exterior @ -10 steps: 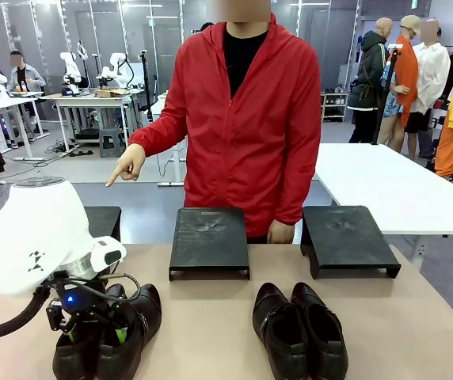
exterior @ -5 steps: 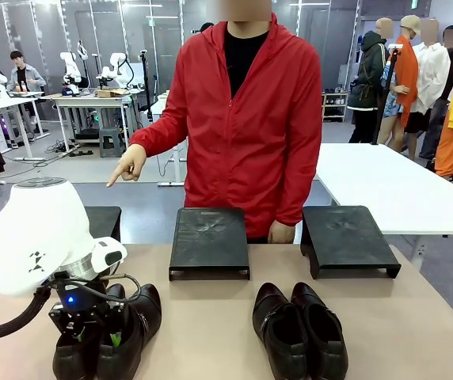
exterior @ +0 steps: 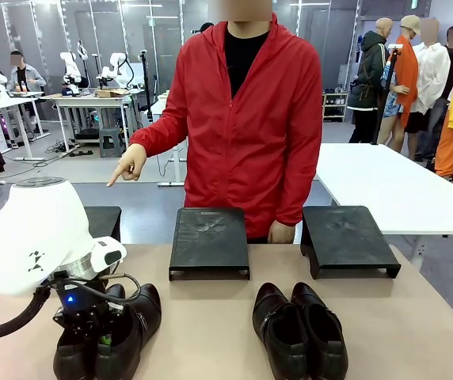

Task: Place the shoes on the stand as instructed by the person.
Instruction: Pick up one pair of Shoes and place it on the Shoes Stand indicated by the person.

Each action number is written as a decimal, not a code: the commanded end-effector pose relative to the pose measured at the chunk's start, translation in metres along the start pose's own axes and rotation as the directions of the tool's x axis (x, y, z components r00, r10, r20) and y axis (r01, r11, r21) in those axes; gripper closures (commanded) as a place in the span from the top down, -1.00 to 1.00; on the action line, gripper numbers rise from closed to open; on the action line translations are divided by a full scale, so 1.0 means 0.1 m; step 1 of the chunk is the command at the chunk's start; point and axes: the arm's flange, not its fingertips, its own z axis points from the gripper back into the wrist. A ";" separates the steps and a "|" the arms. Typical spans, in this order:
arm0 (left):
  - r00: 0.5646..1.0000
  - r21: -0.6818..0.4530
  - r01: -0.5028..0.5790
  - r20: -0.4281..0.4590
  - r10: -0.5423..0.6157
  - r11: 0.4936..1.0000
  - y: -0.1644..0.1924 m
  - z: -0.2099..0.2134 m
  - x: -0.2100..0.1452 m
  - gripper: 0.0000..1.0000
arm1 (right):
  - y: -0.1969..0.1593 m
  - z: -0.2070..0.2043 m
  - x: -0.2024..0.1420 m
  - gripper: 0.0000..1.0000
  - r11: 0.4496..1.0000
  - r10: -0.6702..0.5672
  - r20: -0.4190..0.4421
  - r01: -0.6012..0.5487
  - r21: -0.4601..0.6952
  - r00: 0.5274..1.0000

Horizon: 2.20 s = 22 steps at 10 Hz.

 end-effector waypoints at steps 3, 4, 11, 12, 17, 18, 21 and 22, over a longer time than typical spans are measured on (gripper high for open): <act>1.000 -0.017 -0.022 0.006 0.022 1.000 0.02 -0.02 -0.15 -1.00 | 0.01 0.01 0.02 1.00 1.000 0.008 0.013 -0.008 0.010 1.000; 0.999 -0.039 -0.031 0.017 0.031 0.999 0.03 0.02 -0.15 -1.00 | 0.01 0.01 0.02 1.00 1.000 0.008 0.013 -0.008 0.010 1.000; 0.955 -0.007 0.053 0.293 -0.048 0.999 0.89 2.12 -0.14 -1.00 | 0.01 0.01 0.02 1.00 1.000 0.008 0.013 -0.008 0.010 1.000; 0.949 -0.004 0.036 0.314 -0.033 0.999 1.03 2.20 -0.08 -1.00 | 0.01 0.01 0.02 1.00 1.000 0.008 0.013 -0.008 0.010 1.000; 0.953 -0.003 0.022 0.303 -0.020 1.000 1.19 2.21 -0.13 -1.00 | 0.01 0.01 0.02 1.00 1.000 0.008 0.013 -0.008 0.010 1.000; 0.953 -0.003 0.022 0.303 -0.020 1.000 1.19 2.21 -0.13 -1.00 | 0.01 0.01 0.02 1.00 1.000 0.008 0.013 -0.008 0.010 1.000; 0.935 0.021 -0.083 0.346 0.071 0.996 1.26 2.10 -0.01 -0.85 | 0.01 0.01 0.02 1.00 1.000 0.008 0.013 -0.008 0.010 1.000; 0.916 0.027 -0.066 0.399 0.050 0.997 1.28 2.10 0.13 -0.85 | 0.01 0.01 0.02 1.00 1.000 0.008 0.013 -0.008 0.010 1.000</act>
